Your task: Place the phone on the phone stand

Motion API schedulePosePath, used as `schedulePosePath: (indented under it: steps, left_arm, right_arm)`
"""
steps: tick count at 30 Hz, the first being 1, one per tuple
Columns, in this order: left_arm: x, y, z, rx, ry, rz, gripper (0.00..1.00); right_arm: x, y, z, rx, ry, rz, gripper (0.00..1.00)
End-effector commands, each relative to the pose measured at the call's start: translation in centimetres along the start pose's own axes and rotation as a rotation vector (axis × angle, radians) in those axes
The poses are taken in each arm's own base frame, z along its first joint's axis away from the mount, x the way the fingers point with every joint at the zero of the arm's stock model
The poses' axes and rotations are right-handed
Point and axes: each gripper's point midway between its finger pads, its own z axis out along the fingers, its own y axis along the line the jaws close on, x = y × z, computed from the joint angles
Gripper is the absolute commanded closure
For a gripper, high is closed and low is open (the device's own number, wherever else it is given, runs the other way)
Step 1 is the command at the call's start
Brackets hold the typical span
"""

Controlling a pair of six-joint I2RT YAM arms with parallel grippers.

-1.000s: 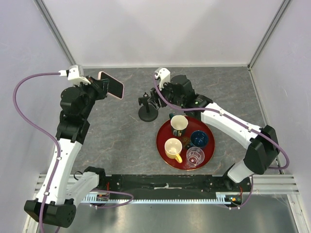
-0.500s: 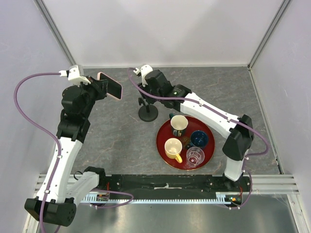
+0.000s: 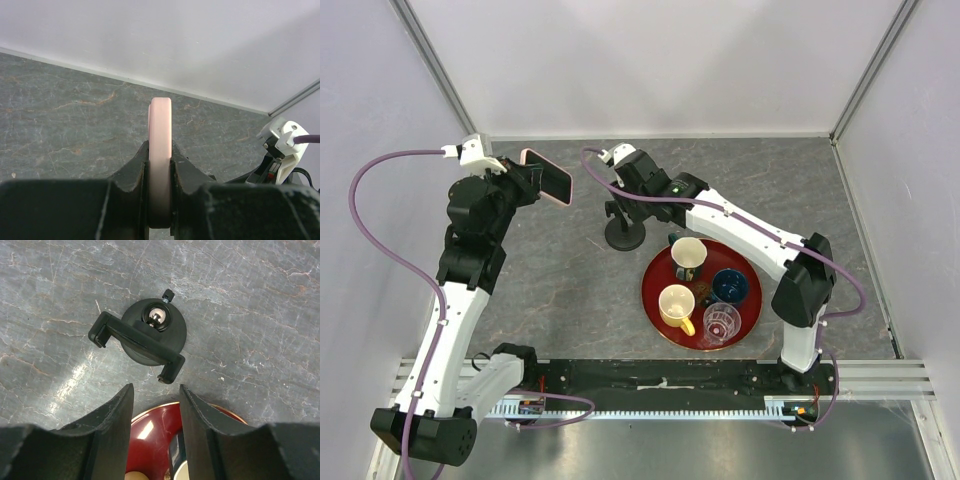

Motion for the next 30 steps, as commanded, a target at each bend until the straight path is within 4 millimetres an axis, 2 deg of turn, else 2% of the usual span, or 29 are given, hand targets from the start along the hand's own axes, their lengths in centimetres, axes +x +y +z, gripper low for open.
schedulePosePath:
  steps: [1, 7, 10, 12, 19, 21, 24, 25, 27, 28, 30]
  left_arm:
    - [-4.2, -2.1, -0.3, 0.070, -0.131, -0.037, 0.98]
    - [-4.0, -2.5, -0.3, 0.091, -0.121, -0.041, 0.98]
    - [-4.0, -2.5, -0.4, 0.094, -0.121, -0.041, 0.98]
    - [-4.0, -2.6, -0.4, 0.097, -0.123, -0.041, 0.98]
    - [-4.0, -2.9, -0.4, 0.112, -0.119, -0.043, 0.98]
    - [-3.9, -2.9, -0.4, 0.118, -0.117, -0.041, 0.98]
    - [-3.8, -3.2, -0.4, 0.134, -0.112, -0.041, 0.98]
    - [-3.7, -3.8, -0.4, 0.164, -0.108, -0.038, 0.98]
    - [-3.4, -4.6, -0.3, 0.212, -0.092, -0.029, 0.98]
    - [-3.4, -5.8, -0.5, 0.286, -0.085, -0.014, 0.98]
    - [-3.1, -7.1, -0.6, 0.365, -0.070, -0.002, 0.98]
  right_arm:
    - [-1.5, -0.7, -0.4, 0.049, -0.033, 0.008, 0.51]
    - [-1.8, -0.6, 0.4, 0.054, -0.036, 0.016, 0.53]
    - [-2.0, -0.7, 0.8, 0.072, -0.040, 0.019, 0.60]
    - [-1.9, -0.7, 1.0, 0.070, -0.035, 0.017, 0.68]
    - [-1.6, -1.5, 1.0, 0.110, -0.028, -0.027, 0.75]
    - [-1.5, -2.0, 1.1, 0.127, -0.025, -0.044, 0.79]
    - [-1.7, -2.4, 1.3, 0.125, -0.039, -0.103, 0.93]
    - [-1.3, -2.4, 1.3, 0.117, -0.037, -0.117, 1.00]
    - [-1.5, -2.9, 1.4, 0.125, -0.049, -0.197, 1.00]
    - [-0.5, -3.1, 1.8, 0.125, -0.031, -0.221, 1.00]
    - [-0.8, -3.5, 1.6, 0.114, -0.062, -0.262, 1.00]
